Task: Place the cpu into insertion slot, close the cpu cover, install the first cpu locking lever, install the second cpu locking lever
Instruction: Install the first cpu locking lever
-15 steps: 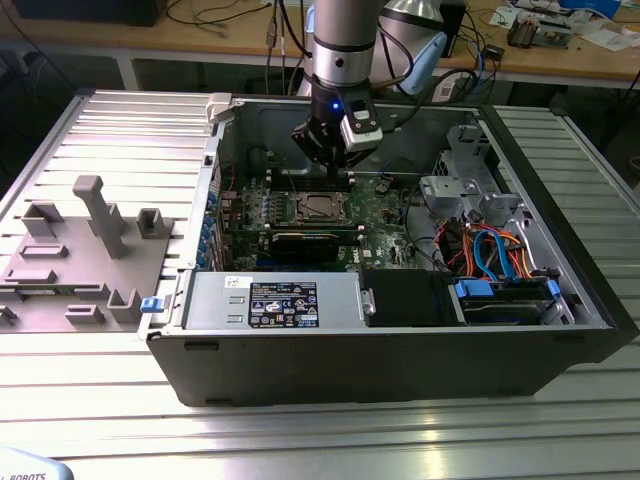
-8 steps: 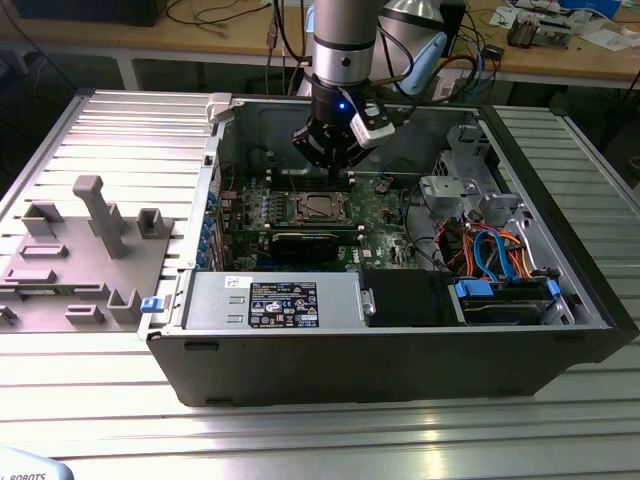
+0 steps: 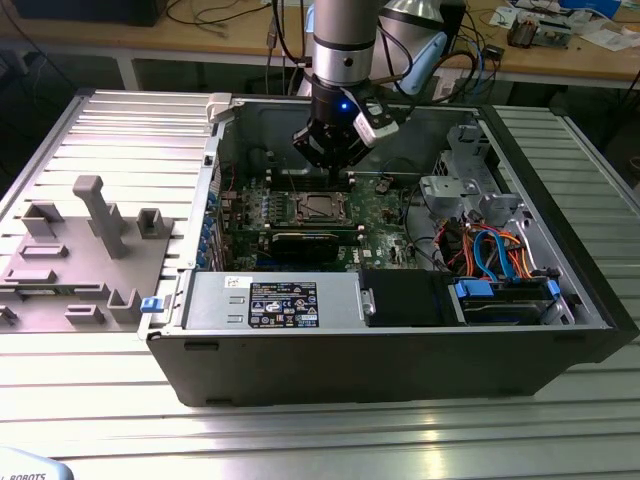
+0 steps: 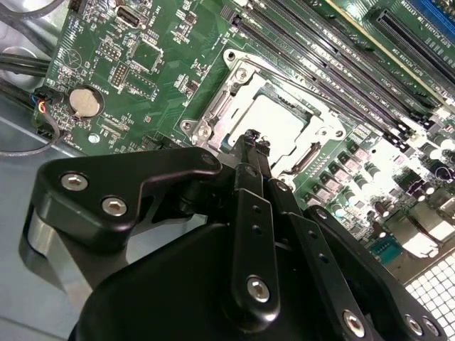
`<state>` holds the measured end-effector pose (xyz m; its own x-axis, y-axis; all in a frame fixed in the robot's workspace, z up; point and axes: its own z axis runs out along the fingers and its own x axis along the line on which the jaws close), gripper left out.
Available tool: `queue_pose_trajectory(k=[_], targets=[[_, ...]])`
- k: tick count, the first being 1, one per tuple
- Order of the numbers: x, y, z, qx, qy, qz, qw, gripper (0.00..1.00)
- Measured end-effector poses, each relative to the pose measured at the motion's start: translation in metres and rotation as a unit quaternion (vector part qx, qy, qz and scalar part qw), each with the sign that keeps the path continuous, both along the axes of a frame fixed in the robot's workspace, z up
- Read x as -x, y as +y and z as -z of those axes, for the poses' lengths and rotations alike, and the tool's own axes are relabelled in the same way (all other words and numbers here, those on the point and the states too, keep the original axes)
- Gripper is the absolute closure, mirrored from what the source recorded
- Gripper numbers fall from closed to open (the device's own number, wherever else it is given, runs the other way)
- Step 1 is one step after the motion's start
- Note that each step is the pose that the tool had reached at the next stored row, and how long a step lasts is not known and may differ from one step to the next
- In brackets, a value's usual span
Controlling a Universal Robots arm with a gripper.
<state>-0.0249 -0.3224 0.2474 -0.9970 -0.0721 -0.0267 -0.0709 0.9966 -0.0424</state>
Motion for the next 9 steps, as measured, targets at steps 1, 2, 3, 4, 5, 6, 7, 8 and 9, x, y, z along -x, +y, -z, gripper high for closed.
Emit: queue_pose_trajectory(k=[1,2,3,4,5,6,7,8,9], targets=[[0.0004,0.0,0.0,0.0,0.0,0.0,1.0,0.89],[0.0007,0.0,-0.0003,0.0,-0.0001,0.0,1.0,0.89],[0.0011,-0.0001,-0.0007,0.0001,-0.0001,0.0,1.0,0.89],[0.0014,0.0,-0.001,0.0,-0.0002,0.0,1.0,0.89],[0.0014,0.0,-0.0011,-0.0001,-0.0003,0.0,1.0,0.89],[0.0014,0.0,-0.0012,-0.0002,-0.0003,0.0,1.0,0.89],[0.0016,0.0,-0.0014,0.0,-0.0002,0.0,1.0,0.89],[0.0016,0.0,-0.0014,0.0,-0.0002,0.0,1.0,0.89],[0.0018,0.0,-0.0014,0.0,-0.0002,0.0,1.0,0.89]])
